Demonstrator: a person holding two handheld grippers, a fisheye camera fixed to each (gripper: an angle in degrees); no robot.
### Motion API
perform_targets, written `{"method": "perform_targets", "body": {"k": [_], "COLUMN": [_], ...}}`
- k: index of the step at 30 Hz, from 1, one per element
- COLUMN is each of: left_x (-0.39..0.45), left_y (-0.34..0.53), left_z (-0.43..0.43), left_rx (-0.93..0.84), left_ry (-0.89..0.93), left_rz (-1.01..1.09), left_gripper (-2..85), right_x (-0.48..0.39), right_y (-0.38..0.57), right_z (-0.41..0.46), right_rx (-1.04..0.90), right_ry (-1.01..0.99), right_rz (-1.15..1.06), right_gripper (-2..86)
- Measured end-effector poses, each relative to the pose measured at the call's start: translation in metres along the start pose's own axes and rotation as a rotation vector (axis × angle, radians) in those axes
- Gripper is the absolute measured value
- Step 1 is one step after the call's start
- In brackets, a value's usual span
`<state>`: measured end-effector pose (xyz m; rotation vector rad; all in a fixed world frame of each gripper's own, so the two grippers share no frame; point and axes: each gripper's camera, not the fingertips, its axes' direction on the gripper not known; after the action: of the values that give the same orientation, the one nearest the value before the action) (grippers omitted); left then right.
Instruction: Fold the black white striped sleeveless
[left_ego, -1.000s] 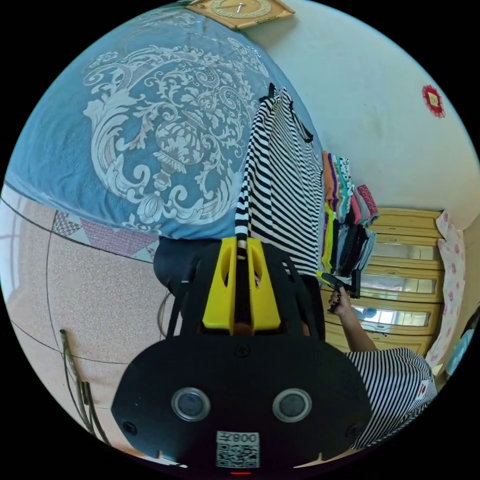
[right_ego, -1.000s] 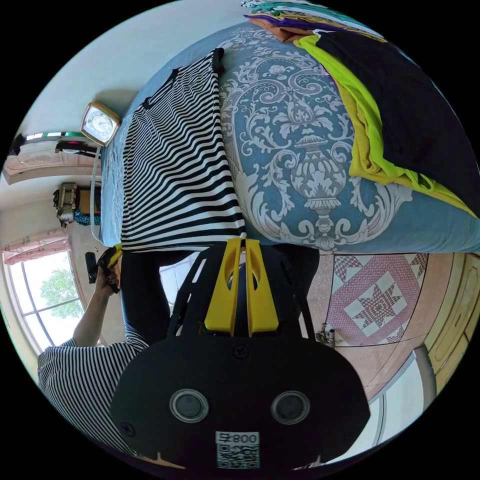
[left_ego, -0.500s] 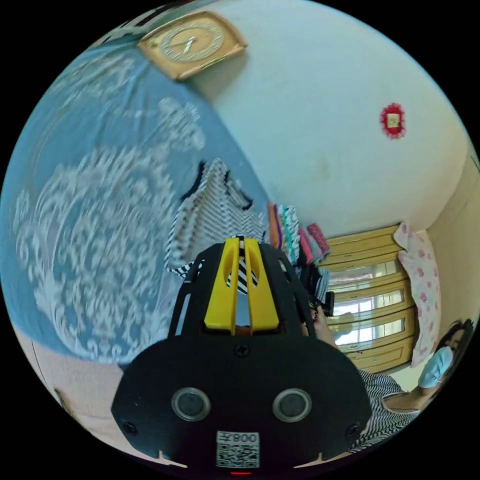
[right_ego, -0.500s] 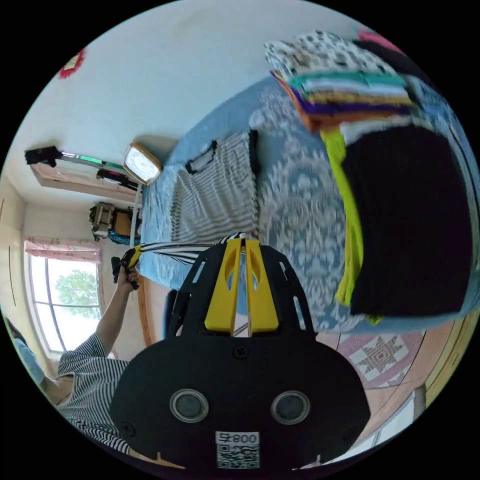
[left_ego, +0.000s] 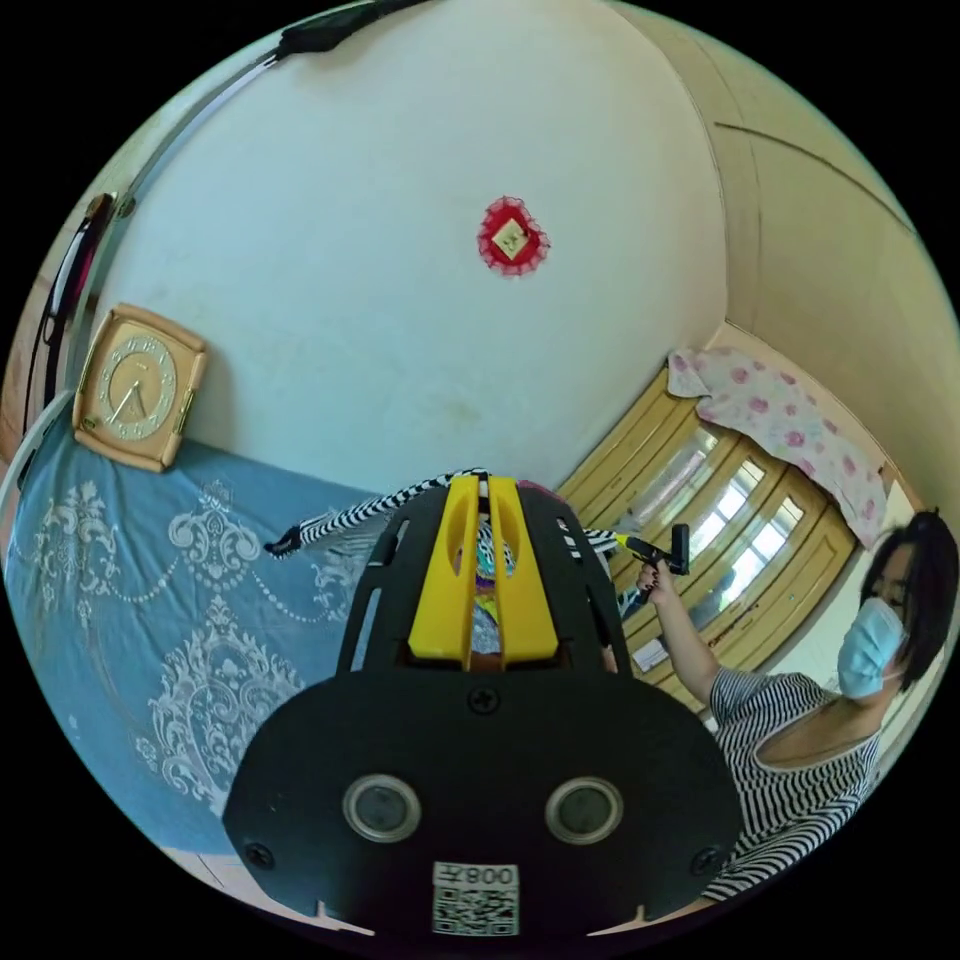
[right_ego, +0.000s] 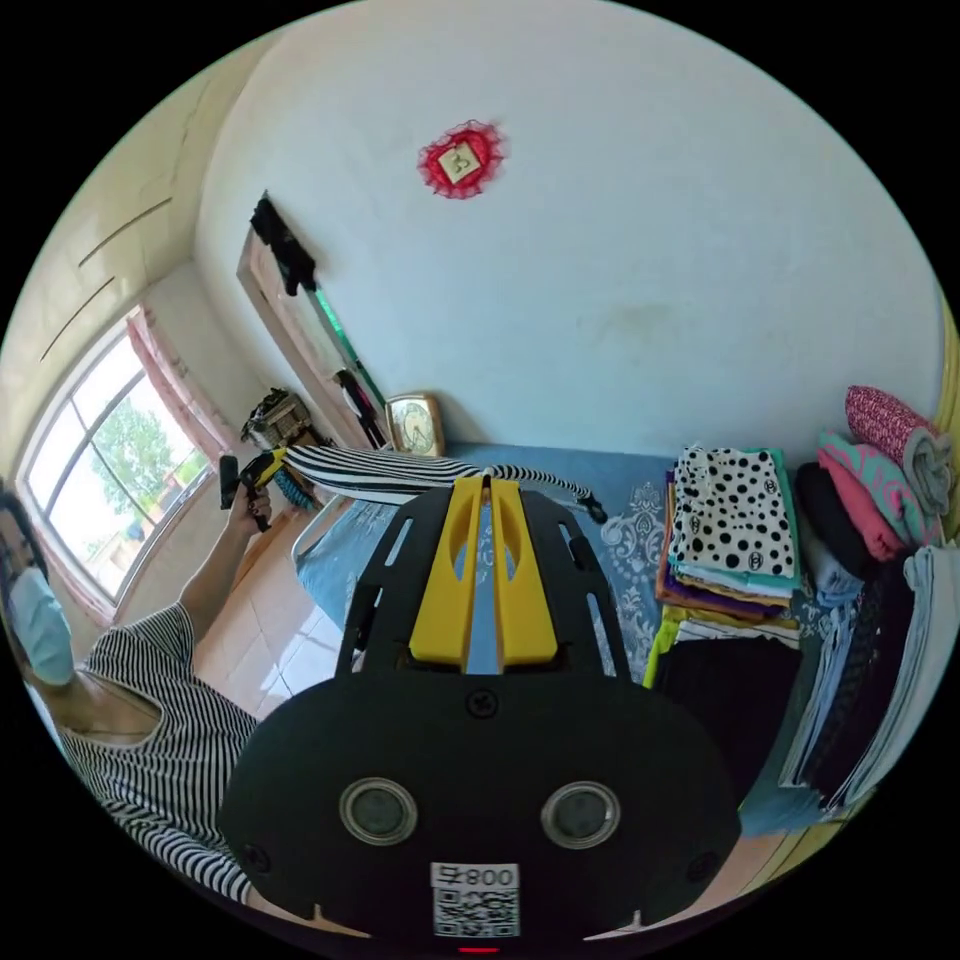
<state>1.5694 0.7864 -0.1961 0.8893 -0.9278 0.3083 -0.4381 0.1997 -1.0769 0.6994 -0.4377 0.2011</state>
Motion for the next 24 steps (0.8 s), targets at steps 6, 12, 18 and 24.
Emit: {"method": "perform_targets", "body": {"k": [6,12,18,24], "left_x": [-0.037,-0.131,-0.168,-0.182], "left_y": [0.154,0.354,0.440,0.458], "left_z": [0.008,0.068,0.124,0.170], "left_rx": [-0.143,-0.364,-0.412,-0.446], "left_ry": [0.063,0.012,-0.014,-0.078], "left_rz": [-0.134,-0.533,-0.681,-0.663], "left_gripper": [1.8,1.8,1.9,2.8], "right_x": [0.026,0.121,0.183,0.217], "right_y": [0.156,0.338,0.427,0.458], "right_z": [0.034,0.136,0.191,0.224], "right_rx": [-0.152,-0.436,-0.559,-0.577], "right_ry": [-0.044,-0.080,-0.085,-0.081], "right_rz": [0.120,0.495,0.688,0.729], "right_gripper": [1.1,1.1,1.2,1.2]}}
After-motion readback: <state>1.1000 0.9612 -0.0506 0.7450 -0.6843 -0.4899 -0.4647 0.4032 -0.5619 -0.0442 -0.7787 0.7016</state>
